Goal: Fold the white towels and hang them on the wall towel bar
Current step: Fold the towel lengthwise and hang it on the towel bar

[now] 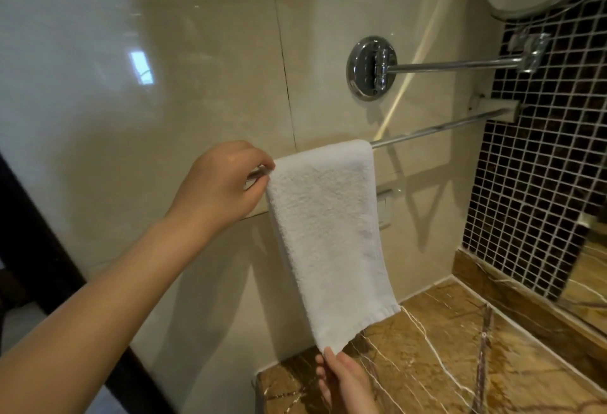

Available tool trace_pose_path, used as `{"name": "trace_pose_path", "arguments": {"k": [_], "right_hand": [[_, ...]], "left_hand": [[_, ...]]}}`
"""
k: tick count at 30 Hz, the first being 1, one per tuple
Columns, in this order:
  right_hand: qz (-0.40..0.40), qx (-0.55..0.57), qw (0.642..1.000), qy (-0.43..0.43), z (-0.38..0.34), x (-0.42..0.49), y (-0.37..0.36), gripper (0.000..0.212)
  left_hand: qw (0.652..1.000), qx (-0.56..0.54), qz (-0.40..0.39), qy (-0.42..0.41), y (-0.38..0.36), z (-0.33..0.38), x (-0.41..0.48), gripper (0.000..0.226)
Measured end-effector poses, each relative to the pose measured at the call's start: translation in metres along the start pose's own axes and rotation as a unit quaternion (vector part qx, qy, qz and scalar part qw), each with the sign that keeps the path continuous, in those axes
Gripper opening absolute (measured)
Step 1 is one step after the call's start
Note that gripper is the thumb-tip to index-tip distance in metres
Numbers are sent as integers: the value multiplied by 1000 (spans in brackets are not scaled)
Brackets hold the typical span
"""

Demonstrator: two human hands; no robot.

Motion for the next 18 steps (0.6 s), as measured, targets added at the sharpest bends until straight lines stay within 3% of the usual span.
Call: {"name": "trace_pose_path", "arguments": {"k": [18], "right_hand": [[15,4,1000,2,-15,8,14,13]], "left_hand": [[1000,-13,1,6,-12,16,14,21]]}}
Point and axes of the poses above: each hand's wrist, its own x-axis towards the middle knuckle, its own y-axis out of the back of the hand, z = x × y, the point moved 3 cm from there along x, towards the middle knuckle, and after that the axes turned 1 degree about y, right-handed, at the moved point
